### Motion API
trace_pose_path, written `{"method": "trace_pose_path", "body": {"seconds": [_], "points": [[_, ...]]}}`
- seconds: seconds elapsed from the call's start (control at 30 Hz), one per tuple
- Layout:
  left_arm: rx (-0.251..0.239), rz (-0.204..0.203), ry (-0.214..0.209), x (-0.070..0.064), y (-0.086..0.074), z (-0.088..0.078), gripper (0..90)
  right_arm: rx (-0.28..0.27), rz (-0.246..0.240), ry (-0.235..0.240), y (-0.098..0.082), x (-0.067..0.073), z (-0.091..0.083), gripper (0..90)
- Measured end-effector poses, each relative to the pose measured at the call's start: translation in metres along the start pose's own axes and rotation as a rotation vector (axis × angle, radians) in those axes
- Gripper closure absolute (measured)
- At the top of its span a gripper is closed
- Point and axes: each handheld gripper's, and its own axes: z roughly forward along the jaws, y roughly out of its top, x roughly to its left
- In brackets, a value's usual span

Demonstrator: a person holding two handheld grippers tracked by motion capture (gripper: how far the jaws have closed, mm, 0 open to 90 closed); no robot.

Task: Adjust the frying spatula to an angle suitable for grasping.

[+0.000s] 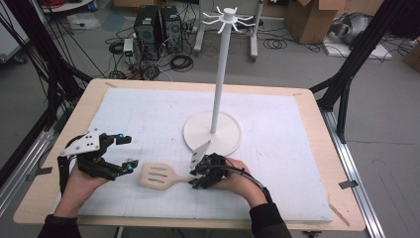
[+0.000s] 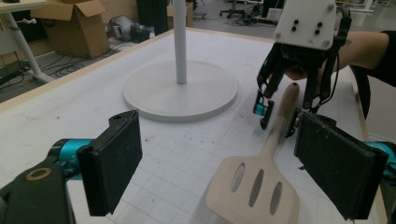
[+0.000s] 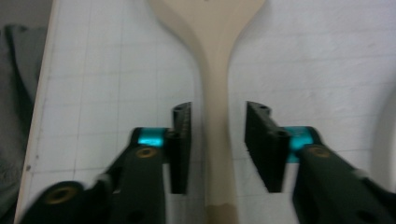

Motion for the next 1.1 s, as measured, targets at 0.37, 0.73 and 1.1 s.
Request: {"method": "trace_pose_path", "body": {"seconds": [0.37,0.73,1.1], "points": [[-0.006,0.008,0.001,-0.001,0.001,-0.001,15.4,-0.217,0.09,-0.115,-0.028,0.005,-0.067,35.0],[-0.021,0.019,-0.014,-0.003,0.001,-0.001,15.3,-0.417,0.247,-0.241,-0.111,0.016,-0.116,25.4],[-0.034,0.028,-0.007,-0.005,-0.001,-0.002,15.0,-0.542,0.34,-0.333,-0.149,0.023,-0.141,15.5]]}}
